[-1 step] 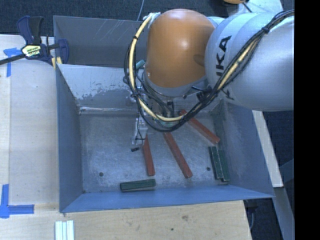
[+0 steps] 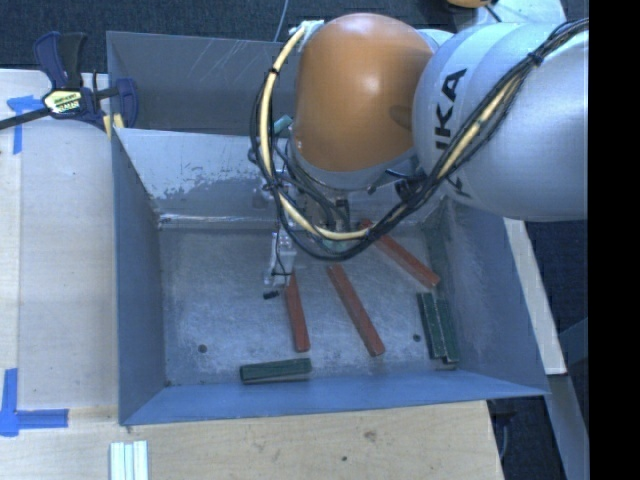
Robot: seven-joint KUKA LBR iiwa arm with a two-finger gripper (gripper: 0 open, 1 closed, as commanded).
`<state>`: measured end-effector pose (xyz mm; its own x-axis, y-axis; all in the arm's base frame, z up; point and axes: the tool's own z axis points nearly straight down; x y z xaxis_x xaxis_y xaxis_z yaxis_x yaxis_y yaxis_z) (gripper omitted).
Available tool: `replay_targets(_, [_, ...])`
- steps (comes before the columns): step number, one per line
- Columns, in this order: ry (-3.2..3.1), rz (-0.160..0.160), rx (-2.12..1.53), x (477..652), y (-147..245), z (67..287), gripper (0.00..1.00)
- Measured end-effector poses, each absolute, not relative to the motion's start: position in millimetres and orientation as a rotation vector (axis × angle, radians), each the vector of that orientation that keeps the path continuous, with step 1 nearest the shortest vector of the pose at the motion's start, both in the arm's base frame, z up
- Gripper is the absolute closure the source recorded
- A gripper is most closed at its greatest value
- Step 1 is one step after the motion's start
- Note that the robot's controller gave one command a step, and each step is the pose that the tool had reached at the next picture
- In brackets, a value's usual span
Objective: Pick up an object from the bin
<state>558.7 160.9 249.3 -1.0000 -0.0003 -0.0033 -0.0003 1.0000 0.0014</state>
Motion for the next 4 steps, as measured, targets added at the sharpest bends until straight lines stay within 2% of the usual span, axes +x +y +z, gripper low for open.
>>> replay_targets(1, [3.130,0.004,-0.055,589.3,174.2,198.9,0.00])
replay_targets(2, [3.132,0.001,-0.078,627.6,139.9,93.9,0.00])
replay_targets(3, [3.136,0.002,-0.098,627.2,134.6,71.0,1.00])
replay_targets(4, [3.136,0.002,-0.098,627.2,134.6,71.1,1.00])
